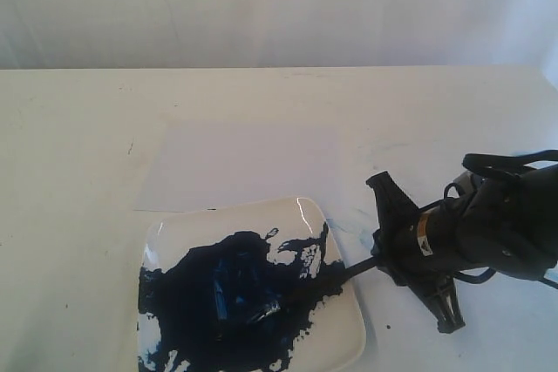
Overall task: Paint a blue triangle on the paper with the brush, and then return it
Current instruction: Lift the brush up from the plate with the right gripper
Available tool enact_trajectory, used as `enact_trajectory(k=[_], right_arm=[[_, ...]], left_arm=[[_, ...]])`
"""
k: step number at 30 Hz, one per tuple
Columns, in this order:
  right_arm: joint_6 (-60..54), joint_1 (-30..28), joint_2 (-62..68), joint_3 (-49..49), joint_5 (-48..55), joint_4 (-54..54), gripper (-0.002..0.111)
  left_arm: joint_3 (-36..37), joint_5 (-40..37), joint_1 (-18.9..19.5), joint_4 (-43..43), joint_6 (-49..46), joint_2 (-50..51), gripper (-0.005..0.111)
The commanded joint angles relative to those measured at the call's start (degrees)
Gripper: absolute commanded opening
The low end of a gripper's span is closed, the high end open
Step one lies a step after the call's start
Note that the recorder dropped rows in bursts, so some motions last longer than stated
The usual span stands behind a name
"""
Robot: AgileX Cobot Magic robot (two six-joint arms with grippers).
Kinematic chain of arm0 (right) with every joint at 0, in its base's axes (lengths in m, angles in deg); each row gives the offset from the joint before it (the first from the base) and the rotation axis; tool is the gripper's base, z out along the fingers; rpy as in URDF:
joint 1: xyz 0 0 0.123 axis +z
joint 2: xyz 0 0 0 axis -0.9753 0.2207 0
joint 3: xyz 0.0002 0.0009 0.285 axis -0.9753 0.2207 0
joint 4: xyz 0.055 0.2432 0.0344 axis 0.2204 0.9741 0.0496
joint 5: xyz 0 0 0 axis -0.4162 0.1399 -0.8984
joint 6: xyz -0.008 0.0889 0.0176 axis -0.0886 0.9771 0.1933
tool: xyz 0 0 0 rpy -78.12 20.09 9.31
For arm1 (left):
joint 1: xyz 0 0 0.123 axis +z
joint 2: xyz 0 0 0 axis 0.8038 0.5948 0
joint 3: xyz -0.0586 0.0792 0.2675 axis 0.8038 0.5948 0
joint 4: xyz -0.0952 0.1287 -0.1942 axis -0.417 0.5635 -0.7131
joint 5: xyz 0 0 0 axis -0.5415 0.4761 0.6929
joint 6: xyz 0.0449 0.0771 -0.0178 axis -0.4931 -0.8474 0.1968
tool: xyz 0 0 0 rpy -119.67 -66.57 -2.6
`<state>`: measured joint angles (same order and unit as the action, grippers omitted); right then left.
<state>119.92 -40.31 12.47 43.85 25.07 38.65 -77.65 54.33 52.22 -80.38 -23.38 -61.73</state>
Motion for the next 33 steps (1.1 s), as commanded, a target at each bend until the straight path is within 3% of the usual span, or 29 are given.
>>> enact_trajectory(k=[1, 21, 26, 33], right_arm=[[-0.8, -0.5, -0.4, -0.1, -2.5, -0.3, 0.000], [-5.2, -2.2, -6.5, -2.0, -9.8, -0.2, 0.000], [-16.5, -3.0, -9.6, -5.0, -12.9, -0.1, 0.000], [-45.3, -3.4, -12.4, -8.2, -28.0, 0.0, 0.000]], left_arm=[[0.1, 0.2, -0.2, -0.4, 0.3, -0.3, 0.000], [0.1, 0.2, -0.2, -0.4, 0.3, -0.3, 0.000], [0.1, 0.2, -0.2, -0.4, 0.3, -0.3, 0.000], [0.1, 0.2, -0.2, -0.4, 0.3, -0.3, 0.000]])
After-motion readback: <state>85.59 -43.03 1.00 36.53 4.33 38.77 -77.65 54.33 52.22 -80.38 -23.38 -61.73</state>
